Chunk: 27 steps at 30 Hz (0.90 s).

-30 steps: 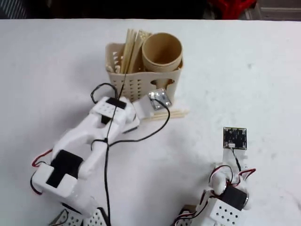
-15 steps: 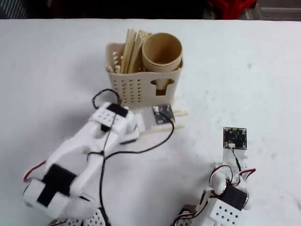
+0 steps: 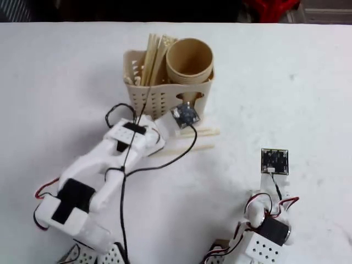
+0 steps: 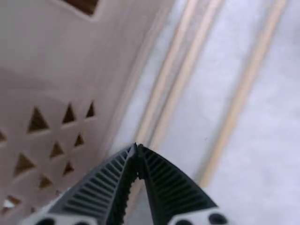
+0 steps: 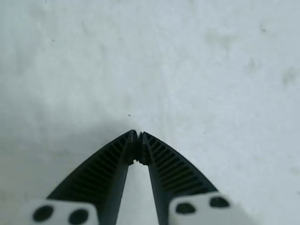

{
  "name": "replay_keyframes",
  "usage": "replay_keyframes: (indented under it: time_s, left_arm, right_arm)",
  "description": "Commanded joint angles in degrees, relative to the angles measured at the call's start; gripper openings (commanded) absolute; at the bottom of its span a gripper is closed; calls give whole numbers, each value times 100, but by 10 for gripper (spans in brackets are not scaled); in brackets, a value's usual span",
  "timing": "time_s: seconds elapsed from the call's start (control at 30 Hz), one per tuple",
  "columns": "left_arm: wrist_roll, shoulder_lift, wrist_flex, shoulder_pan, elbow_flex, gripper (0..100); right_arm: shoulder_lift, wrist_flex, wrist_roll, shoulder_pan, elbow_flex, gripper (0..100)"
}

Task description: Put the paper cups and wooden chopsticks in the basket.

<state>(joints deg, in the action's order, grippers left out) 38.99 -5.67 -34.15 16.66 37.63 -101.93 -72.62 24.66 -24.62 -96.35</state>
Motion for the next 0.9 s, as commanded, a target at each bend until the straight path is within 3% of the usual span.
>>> replay_keyframes:
  time_s: [0.0, 0.13, 0.5, 0.67, 0.87]
  left_arm:
    - [-53, -13, -141, -48, -343, 24]
    - [88, -13, -237, -48, -334, 24]
    - [598, 48, -1679, -22, -378, 24]
    - [580, 708, -1582, 13, -158, 23]
    - [360, 1543, -448, 84, 598, 27]
  right_arm:
    - [-101, -13, -35, -31, -53, 18]
    - [-101, -13, -35, -31, -53, 18]
    - [-101, -13, -35, -31, -53, 18]
    - [-101, -13, -35, -31, -53, 18]
    - [-101, -13, -35, -31, -53, 18]
